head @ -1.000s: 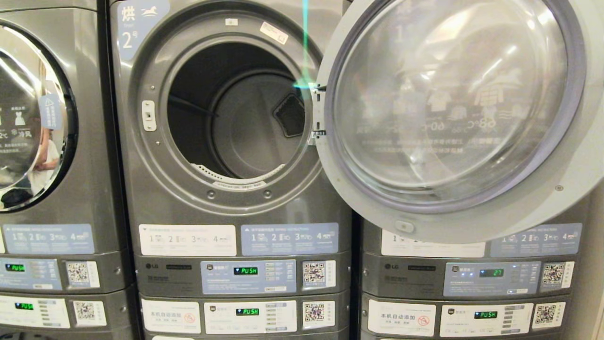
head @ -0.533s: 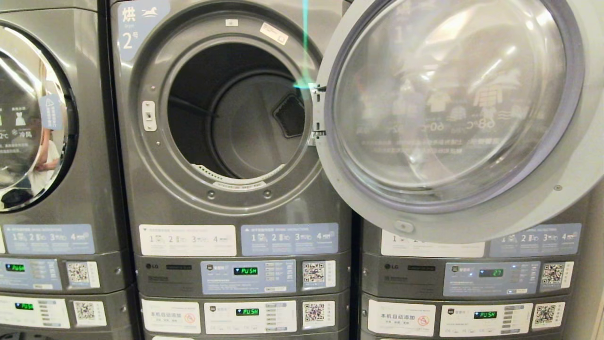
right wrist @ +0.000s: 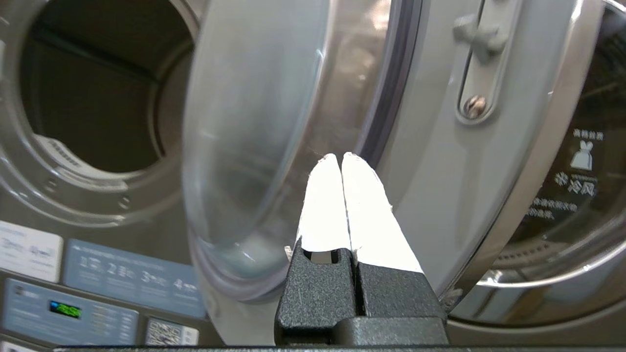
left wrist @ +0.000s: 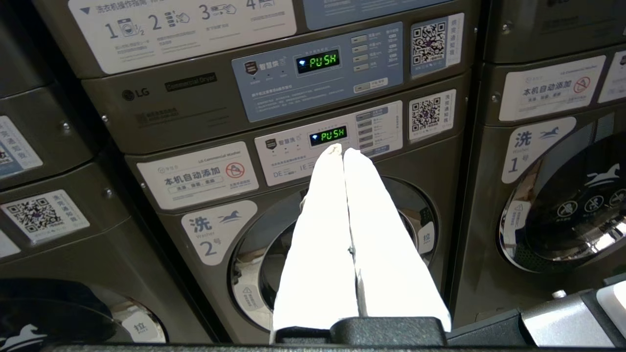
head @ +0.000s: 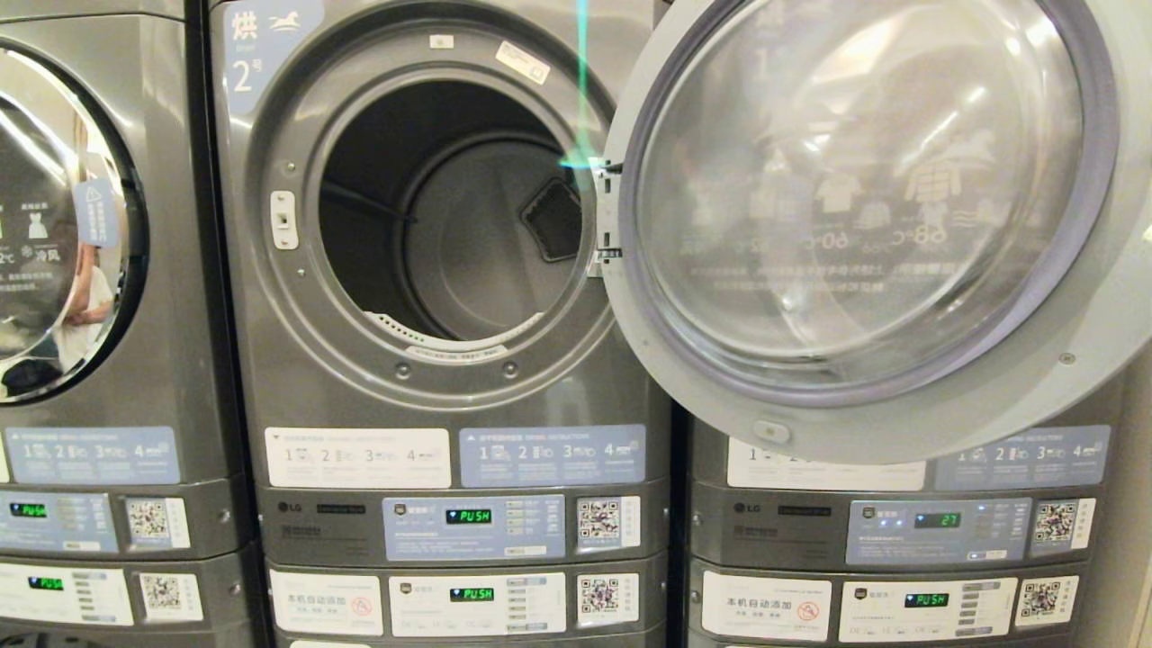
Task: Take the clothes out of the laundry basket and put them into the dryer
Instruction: Open the dryer
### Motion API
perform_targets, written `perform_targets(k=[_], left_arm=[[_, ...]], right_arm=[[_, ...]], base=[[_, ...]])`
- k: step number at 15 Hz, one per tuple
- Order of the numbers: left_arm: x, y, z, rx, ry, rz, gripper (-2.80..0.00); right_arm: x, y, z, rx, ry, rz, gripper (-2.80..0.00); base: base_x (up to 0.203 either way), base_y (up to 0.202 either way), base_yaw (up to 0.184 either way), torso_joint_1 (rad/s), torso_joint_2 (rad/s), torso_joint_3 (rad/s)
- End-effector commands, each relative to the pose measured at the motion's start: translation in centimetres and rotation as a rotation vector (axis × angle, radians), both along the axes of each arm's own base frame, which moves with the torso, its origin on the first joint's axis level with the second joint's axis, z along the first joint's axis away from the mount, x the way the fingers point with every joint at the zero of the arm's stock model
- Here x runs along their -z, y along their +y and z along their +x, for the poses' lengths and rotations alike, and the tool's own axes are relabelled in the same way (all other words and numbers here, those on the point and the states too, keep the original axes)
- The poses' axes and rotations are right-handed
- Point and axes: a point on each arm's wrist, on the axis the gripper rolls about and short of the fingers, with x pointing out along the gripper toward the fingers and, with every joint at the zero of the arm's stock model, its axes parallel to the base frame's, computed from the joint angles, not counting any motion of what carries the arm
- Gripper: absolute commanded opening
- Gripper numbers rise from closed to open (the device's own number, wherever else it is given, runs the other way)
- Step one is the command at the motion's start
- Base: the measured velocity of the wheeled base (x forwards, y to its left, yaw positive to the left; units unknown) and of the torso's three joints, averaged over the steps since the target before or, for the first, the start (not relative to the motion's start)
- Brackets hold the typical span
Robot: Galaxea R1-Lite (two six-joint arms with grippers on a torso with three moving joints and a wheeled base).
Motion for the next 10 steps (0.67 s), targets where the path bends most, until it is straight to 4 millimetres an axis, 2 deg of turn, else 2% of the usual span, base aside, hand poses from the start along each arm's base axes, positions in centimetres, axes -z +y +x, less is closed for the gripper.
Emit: perform_targets(k=[1, 5, 10], left_arm=[[0.0, 0.0, 0.0, 0.022, 0.001, 0.011, -2.8], [0.0, 0.0, 0.1, 0.003, -0.005, 0.039, -2.8], [0.0, 0.0, 0.0, -0.051, -0.003, 0.034, -2.8]], right_arm=[[0.9, -0.1, 1.7, 0.037, 0.056, -0.01, -2.8], [1.3, -0.3, 2.2, 0.128, 0.076, -0.006, -2.8], [1.9, -0.4, 4.2, 0.177, 0.111, 0.001, -2.8]], base=[[0.0, 0.0, 0.0, 0.0, 0.0, 0.0], [0.0, 0.0, 0.0, 0.0, 0.0, 0.0], [0.0, 0.0, 0.0, 0.0, 0.0, 0.0]])
